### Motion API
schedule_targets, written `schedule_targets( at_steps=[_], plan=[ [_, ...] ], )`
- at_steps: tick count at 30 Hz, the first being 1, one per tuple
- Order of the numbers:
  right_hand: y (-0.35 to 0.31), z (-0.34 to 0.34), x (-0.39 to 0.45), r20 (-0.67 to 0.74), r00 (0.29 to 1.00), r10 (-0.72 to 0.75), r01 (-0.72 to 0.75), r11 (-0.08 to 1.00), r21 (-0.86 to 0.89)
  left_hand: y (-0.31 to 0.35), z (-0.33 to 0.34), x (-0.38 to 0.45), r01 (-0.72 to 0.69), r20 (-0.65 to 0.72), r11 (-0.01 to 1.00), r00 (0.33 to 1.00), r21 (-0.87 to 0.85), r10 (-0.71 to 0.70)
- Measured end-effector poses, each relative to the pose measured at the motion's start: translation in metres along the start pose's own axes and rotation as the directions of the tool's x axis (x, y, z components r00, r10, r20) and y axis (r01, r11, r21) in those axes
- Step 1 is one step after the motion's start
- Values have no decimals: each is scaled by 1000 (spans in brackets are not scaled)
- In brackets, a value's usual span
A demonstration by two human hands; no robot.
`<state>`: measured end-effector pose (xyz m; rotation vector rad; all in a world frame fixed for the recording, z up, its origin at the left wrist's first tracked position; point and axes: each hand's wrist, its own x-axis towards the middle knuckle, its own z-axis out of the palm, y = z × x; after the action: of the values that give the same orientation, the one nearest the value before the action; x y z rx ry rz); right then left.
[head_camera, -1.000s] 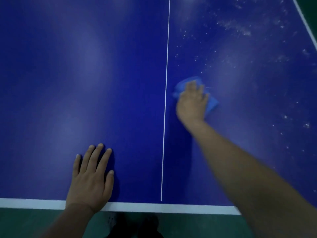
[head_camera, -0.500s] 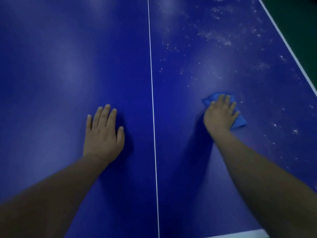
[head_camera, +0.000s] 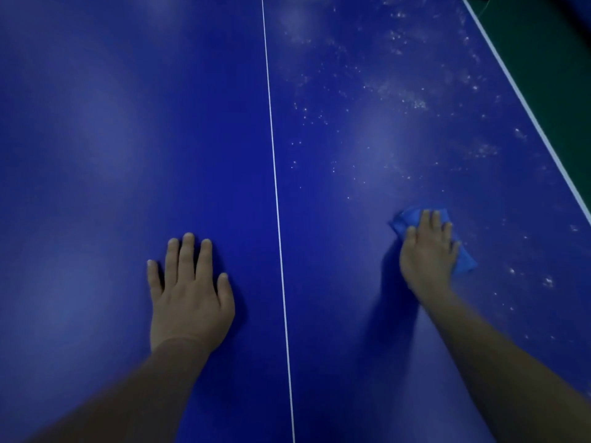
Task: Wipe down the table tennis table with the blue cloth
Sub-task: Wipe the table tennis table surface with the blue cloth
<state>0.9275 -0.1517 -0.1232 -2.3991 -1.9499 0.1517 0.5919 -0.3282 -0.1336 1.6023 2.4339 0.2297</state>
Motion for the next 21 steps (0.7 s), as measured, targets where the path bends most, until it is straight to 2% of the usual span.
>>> schedule_targets(
  at_steps=[3,7,11,13,14,15,17,19,21],
  plan=[
    [-56,13,-54,5,969,-248,248,967,-64,0,1,1,2,-11,1000,1000,7,-2],
    [-154,23,-96,25,861,-508,508,861,14,0,3,4,-2,-35,1000,999,18,2],
    [-236,28,-84,40,715,-698,692,714,106,0,2,5,-13,-81,1000,997,21,15],
    [-238,29,-47,50,675,-736,731,676,87,-1,3,5,-13,-89,999,996,31,16],
    [-224,28,-20,46,691,-722,720,692,42,-2,4,5,-15,-85,999,996,36,18],
    [-202,24,10,58,740,-670,672,740,-29,-2,4,4,-15,-80,999,997,40,18],
    [-141,17,75,29,889,-456,456,881,-127,-3,4,4,-10,-77,999,997,44,13],
    [-71,4,131,-55,985,-161,159,986,-52,-2,5,4,-10,-73,999,997,36,12],
    [-36,-9,152,-34,997,63,-62,997,52,-2,5,4,-6,-63,999,998,33,8]
  ],
)
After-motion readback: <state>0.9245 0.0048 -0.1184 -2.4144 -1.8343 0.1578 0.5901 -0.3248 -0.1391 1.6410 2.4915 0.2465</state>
